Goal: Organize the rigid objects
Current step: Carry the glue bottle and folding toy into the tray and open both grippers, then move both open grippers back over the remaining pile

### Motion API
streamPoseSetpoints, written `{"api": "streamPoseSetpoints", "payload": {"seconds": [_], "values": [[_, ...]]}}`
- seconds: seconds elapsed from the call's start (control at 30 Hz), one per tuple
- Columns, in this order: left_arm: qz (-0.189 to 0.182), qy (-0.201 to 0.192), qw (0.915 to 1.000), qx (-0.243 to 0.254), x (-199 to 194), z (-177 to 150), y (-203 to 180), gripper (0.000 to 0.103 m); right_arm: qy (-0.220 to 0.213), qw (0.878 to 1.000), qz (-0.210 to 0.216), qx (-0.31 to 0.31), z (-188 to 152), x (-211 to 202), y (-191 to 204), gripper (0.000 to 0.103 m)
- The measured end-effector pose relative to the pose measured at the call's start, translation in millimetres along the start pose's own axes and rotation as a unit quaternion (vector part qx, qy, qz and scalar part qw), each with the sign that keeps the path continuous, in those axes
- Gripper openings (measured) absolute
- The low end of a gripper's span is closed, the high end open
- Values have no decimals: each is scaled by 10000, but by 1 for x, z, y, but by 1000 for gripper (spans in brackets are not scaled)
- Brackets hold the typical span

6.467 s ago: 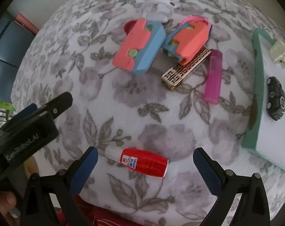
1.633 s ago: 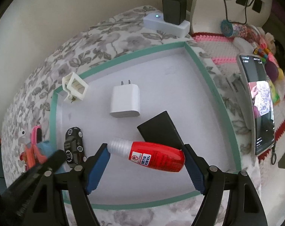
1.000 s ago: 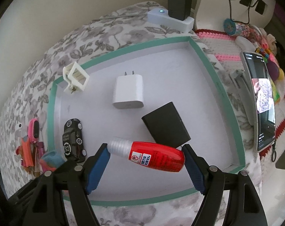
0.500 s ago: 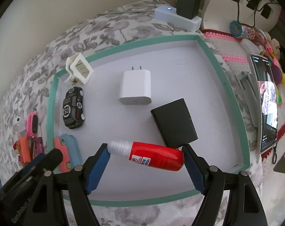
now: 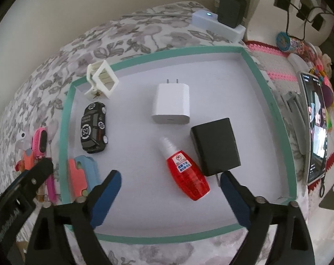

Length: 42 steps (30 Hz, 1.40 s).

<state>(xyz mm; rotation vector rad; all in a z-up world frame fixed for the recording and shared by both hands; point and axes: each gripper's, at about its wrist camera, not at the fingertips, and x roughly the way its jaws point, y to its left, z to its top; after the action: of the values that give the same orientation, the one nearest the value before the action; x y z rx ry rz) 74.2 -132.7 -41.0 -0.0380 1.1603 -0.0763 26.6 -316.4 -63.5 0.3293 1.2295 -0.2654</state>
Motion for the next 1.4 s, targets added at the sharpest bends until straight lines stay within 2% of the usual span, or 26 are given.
{"api": "streamPoseSetpoints", "payload": {"seconds": [0.07, 0.33, 0.4, 0.73, 0.9, 1.0, 1.2, 1.4], "values": [[56, 6, 9999, -126, 4, 1, 8, 84, -54, 10000, 20, -53, 0, -1, 4, 100], [407, -119, 9974, -587, 8, 7, 39, 86, -178, 9997, 29, -180, 0, 0, 11, 103], [467, -171, 9963, -696, 6, 9, 46, 94, -183, 9996, 13, -195, 0, 0, 11, 103], [652, -497, 9927, -887, -6, 17, 70, 95, -264, 9993, -10, -253, -2, 1, 16, 103], [571, -955, 9892, -952, -24, 26, 86, 95, -563, 9979, 162, -280, 0, -11, 27, 103], [662, -1139, 9863, -994, -33, 30, 97, 95, -704, 9964, 269, -392, 1, -17, 40, 103], [841, -882, 9864, -1100, -29, 37, 126, 96, -853, 9914, 779, -611, 5, -26, 79, 103], [728, -615, 9834, -1546, -19, 34, 158, 95, -808, 9855, 1105, -1002, 6, -27, 124, 103]]}}
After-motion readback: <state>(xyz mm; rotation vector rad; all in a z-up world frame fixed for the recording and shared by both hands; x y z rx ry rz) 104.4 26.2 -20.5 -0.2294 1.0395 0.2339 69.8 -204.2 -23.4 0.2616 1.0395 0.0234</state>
